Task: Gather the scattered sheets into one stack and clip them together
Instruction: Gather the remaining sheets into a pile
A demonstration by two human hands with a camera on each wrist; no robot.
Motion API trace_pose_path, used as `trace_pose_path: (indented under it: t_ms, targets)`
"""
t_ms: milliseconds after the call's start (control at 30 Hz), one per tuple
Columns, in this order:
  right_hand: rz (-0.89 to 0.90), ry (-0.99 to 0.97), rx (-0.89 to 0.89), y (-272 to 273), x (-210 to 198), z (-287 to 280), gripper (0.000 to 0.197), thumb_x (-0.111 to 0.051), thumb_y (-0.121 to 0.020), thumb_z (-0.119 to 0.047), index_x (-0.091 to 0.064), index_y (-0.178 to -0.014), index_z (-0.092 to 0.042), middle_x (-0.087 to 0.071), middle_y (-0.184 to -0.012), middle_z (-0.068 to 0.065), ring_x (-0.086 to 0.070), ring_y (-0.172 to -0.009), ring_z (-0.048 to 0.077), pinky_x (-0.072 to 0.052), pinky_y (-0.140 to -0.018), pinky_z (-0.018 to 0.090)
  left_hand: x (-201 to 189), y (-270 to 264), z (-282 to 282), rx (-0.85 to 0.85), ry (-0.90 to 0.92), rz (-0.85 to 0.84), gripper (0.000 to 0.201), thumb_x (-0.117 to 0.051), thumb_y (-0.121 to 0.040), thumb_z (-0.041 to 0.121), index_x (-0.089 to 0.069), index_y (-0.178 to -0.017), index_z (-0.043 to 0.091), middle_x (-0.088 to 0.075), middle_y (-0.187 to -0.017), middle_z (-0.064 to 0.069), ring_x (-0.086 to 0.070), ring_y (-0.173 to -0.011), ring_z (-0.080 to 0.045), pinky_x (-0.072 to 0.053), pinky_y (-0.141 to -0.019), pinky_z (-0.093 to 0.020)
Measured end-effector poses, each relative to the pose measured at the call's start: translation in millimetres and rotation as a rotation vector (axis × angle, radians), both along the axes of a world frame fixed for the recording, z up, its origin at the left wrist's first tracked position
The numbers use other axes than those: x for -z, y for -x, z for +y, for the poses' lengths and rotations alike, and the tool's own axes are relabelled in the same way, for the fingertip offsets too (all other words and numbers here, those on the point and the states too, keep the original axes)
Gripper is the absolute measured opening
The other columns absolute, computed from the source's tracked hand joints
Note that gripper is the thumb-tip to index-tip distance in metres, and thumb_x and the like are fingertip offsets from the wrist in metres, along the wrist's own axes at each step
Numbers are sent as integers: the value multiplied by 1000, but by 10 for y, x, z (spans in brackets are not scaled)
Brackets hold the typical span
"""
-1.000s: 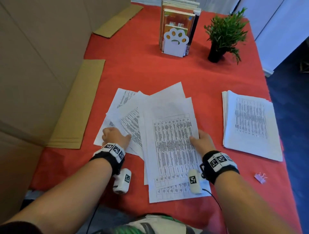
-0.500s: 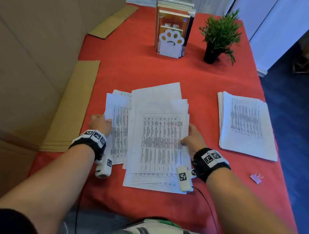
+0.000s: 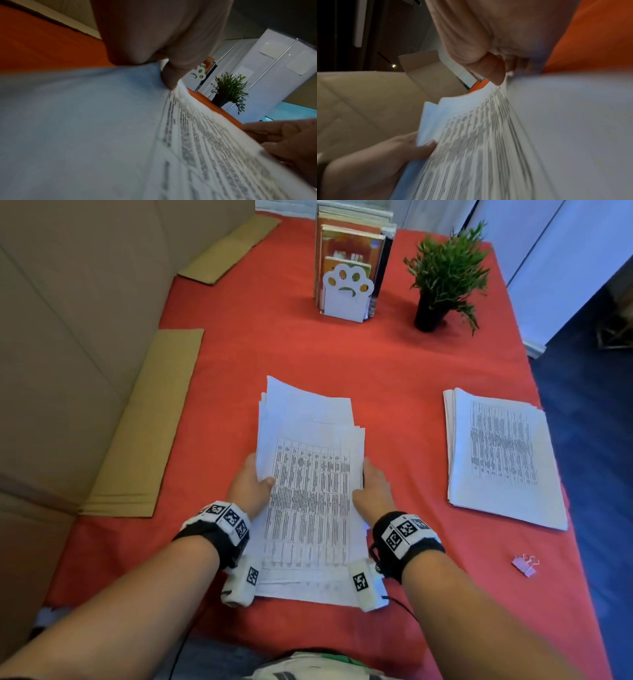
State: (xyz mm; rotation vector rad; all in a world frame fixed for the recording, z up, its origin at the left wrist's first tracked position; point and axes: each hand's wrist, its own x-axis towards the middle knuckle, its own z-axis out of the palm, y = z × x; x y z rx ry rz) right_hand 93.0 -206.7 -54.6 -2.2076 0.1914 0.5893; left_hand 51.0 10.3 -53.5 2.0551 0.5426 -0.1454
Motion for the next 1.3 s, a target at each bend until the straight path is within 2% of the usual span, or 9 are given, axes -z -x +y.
trace_pose_path:
  t_ms: [200,267,400,500,633,733,900,1133,1300]
  targets:
    - [-30,-455,169,-51,-202,-250,64,-59,-66,-13,-46,-127,-28,-63,-121,4,-62,-109,23,-47,-99,53,-295,83,77,-93,344,-167,35,-55,-88,3,-52,-102,35,-66,-108,3,-62,-102,-18,-46,-99,-47]
    - [-167,-480,156,-51,-506,-184,44,-55,-74,-10,-51,-111,-34,-64,-114,1,-62,-108,21,-48,-98,48,-460,47,24,-113,318,-230,31,-53,-89,5,-51,-105,32,-65,-107,4,-62,-101,-20,-46,-99,-48]
    - [-527,-507,162,-43,-1059,-62,21,-47,-89,3,-47,-105,-11,-59,-94,-7,-57,-91,12,-46,-87,29,-796,-80,-89,-212,287,-433,44,-53,-91,13,-39,-133,12,-60,-123,-5,-57,-115,-22,-41,-105,-41]
    - [-607,-644,176,24,-1303,-30,34,-52,-86,6,-46,-98,-26,-57,-89,-10,-56,-82,7,-47,-82,29,-1022,-65,-187,-210,371,-592,35,-57,-89,16,-49,-121,26,-64,-115,9,-60,-109,-10,-44,-101,-32]
    - [-573,-793,222,154,-1245,-53,46,-57,-68,1,-51,-101,-31,-59,-87,-4,-54,-82,12,-48,-76,28,-1028,83,-307,-143,508,-657,38,-64,-83,3,-54,-120,7,-72,-99,15,-65,-95,-3,-51,-85,-21]
    - [-488,-841,242,230,-1113,-81,47,-54,-59,7,-54,-98,-20,-62,-84,3,-60,-77,11,-49,-72,26,-892,163,-322,-133,475,-578,52,-77,-68,15,-56,-115,6,-72,-95,-2,-63,-72,-26,-52,-60,-37]
    - [-301,-807,277,203,-894,-144,55,-52,-48,7,-59,-96,-19,-61,-88,8,-58,-81,18,-48,-74,33,-716,181,-265,-168,525,-450,71,-80,-58,1,-50,-122,3,-66,-115,-19,-63,-108,-34,-50,-93,-52]
    - [-171,-672,181,126,-735,-137,61,-61,-55,7,-56,-114,-6,-64,-87,5,-61,-78,17,-52,-62,20,-635,210,-255,-207,506,-446,77,-78,-48,-3,-50,-118,12,-66,-106,-12,-63,-97,-27,-53,-87,-50]
    - [-113,-661,162,101,-730,-82,54,-67,-59,1,-58,-112,-1,-67,-99,15,-65,-90,29,-53,-85,42,-551,199,-228,-190,477,-429,71,-73,-54,-4,-49,-120,7,-68,-103,-7,-63,-94,-23,-53,-85,-43]
